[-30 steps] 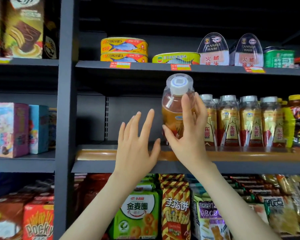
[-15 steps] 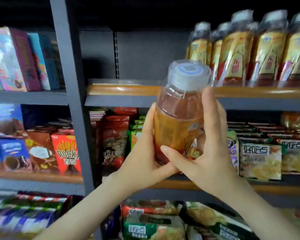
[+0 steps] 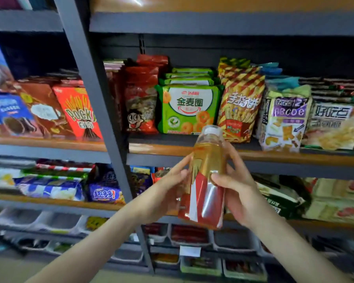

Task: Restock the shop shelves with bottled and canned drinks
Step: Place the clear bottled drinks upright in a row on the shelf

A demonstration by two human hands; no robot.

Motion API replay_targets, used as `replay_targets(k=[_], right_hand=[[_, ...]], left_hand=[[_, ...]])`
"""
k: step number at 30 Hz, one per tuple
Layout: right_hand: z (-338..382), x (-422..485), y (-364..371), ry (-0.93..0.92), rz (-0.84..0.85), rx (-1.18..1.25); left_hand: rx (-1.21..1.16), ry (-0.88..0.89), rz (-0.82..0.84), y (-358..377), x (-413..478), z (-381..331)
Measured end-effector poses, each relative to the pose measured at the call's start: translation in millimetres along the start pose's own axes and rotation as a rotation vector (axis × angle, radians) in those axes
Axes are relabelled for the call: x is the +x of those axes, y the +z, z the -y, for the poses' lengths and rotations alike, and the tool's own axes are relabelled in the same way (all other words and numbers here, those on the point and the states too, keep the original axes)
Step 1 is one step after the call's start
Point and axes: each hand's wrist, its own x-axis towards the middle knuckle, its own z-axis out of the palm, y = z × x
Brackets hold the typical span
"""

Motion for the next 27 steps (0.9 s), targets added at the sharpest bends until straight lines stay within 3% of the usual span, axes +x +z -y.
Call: replay_targets(k=[2, 4, 7, 17, 23, 27], right_hand=[[-10.4, -2.8, 0.6, 0.069, -0.063, 0.099], [-17.4, -8.3, 2.0, 0.108, -0.02, 0.137], [-22.0, -15.6, 1.1, 0.132, 0.094, 0.123], [-59.6, -16.8, -5.4, 0.575, -0.096, -0.206], [-90.5, -22.9, -4.3, 0.829, -0.096, -0.17], [-104.7, -21.6, -5.7, 0.825, -0.085, -0.122]], left_hand=[[-0.061, -0.122, 0.069, 12.3, -12.3, -4.3], [-0.129, -0.225, 0.054, 13.9, -18.7, 4.2], [-0.142, -0.205, 0.056, 6.8, -20.9, 17.7], [0.295, -0.388, -0.02, -1.7, -35.8, 48.8], [0.368, -0.585, -0.069, -5.7, -49.9, 70.2], [0.339, -0.576, -0.114, -12.5, -57.5, 81.8]])
